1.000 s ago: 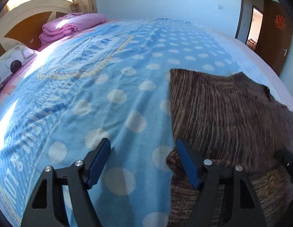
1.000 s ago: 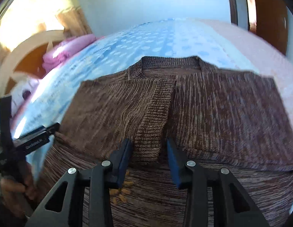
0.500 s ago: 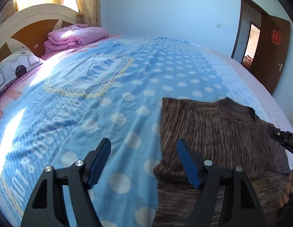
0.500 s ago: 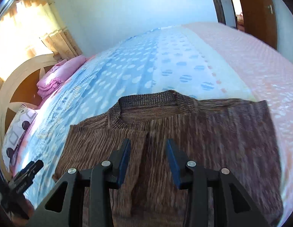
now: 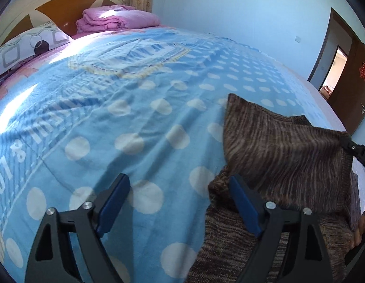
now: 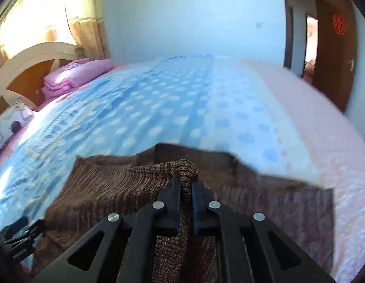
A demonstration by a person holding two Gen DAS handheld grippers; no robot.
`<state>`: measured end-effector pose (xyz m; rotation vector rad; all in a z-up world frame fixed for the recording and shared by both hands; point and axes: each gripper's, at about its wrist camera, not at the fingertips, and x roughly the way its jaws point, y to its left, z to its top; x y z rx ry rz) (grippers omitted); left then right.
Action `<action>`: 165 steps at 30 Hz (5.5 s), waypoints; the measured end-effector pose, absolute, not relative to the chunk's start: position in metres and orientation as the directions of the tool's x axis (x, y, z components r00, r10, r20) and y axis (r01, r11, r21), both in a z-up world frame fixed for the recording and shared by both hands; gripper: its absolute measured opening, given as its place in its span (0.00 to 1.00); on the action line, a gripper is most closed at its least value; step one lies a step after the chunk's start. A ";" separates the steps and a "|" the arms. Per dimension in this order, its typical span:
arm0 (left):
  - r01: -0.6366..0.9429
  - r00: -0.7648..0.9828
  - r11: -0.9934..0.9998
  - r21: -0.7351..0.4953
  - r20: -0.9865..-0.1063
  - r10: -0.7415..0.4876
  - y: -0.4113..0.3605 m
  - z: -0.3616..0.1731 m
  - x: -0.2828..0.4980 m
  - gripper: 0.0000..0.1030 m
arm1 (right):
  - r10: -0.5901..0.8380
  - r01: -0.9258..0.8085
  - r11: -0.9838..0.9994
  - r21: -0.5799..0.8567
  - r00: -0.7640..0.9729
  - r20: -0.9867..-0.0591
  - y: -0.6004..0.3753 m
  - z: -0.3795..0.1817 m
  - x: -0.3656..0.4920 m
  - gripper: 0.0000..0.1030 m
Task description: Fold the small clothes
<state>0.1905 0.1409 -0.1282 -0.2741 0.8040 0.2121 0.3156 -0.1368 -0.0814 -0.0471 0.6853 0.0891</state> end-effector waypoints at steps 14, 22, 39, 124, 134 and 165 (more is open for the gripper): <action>-0.325 0.622 0.944 -0.056 -0.764 0.169 0.132 -0.134 0.201 1.00 | 0.220 -0.070 0.968 0.242 0.702 -0.677 -0.172 -0.084 0.262 0.33; -0.291 0.664 0.942 -0.169 -0.744 0.072 0.144 -0.131 0.195 1.00 | 0.222 -0.102 0.973 0.205 0.641 -0.735 -0.139 -0.122 0.244 0.22; -0.284 0.571 0.957 0.054 -0.792 0.214 0.132 -0.133 0.247 0.92 | 0.204 -0.135 0.979 0.152 0.620 -0.758 -0.169 -0.100 0.225 0.21; -0.360 0.569 0.932 0.044 -0.781 0.257 0.145 -0.136 0.243 1.00 | 0.218 -0.193 0.973 0.127 0.592 -0.775 -0.144 -0.123 0.235 0.30; -0.076 0.677 0.967 -0.243 -0.725 -0.128 0.183 -0.107 0.171 1.00 | 0.111 -0.102 0.994 0.051 0.784 -0.610 -0.213 -0.026 0.110 0.47; 0.321 0.341 0.820 -0.474 -0.750 -0.567 0.163 -0.162 -0.048 0.78 | 0.055 -0.061 0.998 0.035 0.374 -0.926 -0.251 -0.127 -0.080 0.51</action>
